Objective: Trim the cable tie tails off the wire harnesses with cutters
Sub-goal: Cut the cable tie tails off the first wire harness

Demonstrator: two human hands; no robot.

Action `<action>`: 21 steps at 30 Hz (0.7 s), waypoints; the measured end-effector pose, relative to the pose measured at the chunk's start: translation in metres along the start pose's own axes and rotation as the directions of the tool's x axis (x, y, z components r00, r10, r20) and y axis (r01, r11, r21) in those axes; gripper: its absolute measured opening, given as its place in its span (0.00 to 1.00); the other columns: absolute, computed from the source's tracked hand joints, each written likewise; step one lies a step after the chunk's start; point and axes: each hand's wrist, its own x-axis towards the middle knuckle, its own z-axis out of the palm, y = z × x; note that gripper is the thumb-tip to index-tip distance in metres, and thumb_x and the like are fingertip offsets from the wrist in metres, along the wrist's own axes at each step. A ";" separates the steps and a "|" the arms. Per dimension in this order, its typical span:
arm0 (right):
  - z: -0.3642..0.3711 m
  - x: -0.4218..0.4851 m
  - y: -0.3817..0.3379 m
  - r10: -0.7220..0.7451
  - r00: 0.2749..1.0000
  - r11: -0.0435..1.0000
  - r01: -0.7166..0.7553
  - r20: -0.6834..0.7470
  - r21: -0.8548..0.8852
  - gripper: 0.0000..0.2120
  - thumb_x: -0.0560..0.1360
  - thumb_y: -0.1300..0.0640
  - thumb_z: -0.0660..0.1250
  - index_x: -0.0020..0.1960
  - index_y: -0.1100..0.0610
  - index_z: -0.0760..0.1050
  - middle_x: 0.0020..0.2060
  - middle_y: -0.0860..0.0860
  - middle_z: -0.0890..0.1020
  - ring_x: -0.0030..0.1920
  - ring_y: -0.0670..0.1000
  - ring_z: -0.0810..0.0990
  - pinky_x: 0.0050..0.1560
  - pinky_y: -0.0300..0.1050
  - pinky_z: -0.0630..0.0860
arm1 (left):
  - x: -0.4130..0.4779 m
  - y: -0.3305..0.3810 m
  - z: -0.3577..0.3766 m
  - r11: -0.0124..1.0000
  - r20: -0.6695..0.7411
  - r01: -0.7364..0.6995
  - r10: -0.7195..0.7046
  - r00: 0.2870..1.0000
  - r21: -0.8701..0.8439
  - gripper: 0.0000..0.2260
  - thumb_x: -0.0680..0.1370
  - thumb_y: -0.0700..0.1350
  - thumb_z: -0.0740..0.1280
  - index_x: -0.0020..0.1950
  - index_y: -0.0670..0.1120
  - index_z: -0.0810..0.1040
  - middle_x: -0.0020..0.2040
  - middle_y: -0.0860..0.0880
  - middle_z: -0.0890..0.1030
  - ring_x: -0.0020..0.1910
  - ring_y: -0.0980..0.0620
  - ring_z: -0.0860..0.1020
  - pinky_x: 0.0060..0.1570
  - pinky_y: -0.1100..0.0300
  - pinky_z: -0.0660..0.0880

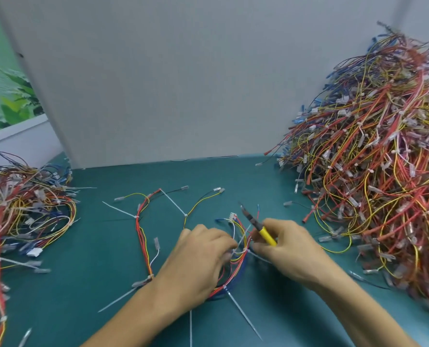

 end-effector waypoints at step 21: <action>0.021 -0.002 -0.014 0.045 0.984 0.994 -0.028 -0.171 0.102 0.11 0.66 0.54 0.75 0.39 0.56 0.73 0.33 0.48 0.80 0.38 0.51 0.77 0.40 0.46 0.72 | 0.011 -0.003 0.012 0.848 0.321 0.420 -0.319 0.892 -0.322 0.10 0.73 0.50 0.72 0.49 0.56 0.74 0.43 0.61 0.80 0.42 0.65 0.75 0.61 0.51 0.68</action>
